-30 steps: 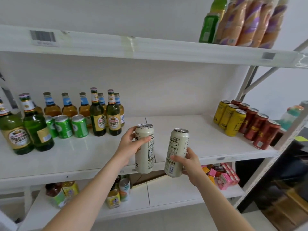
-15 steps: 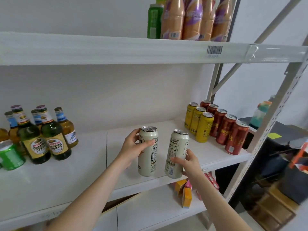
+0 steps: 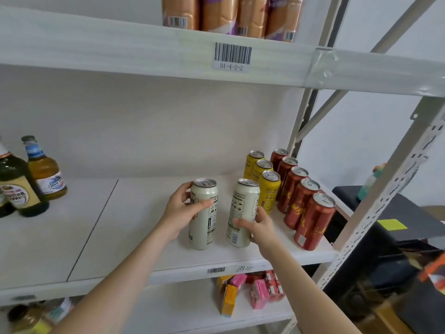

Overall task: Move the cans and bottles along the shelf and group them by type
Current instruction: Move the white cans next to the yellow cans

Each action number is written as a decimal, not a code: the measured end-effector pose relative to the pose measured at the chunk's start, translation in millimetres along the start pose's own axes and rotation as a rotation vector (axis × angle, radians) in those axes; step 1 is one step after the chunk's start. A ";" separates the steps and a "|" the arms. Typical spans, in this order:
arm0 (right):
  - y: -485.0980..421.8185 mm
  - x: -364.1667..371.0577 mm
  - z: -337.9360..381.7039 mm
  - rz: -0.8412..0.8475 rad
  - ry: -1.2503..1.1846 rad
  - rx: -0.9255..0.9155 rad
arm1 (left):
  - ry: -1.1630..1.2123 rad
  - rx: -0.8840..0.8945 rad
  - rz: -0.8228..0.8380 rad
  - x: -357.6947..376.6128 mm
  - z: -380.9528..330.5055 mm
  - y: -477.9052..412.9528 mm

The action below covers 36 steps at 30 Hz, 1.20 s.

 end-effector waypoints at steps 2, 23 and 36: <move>-14.7 -2.8 -1.0 0.023 0.007 -0.001 | -0.006 0.000 -0.022 6.8 3.8 -5.5; -170.4 29.4 -5.6 0.026 0.058 -0.122 | -0.033 0.036 -0.048 -3.1 31.1 -105.1; -214.5 38.6 -7.2 -0.005 0.054 -0.153 | -0.001 0.049 -0.032 -6.3 38.4 -131.3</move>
Point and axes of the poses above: each hand's wrist, its own y-axis away from the middle knuckle, its own x-axis out of the palm, z = x × y, the point moved 8 cm from there along -y, towards the middle knuckle
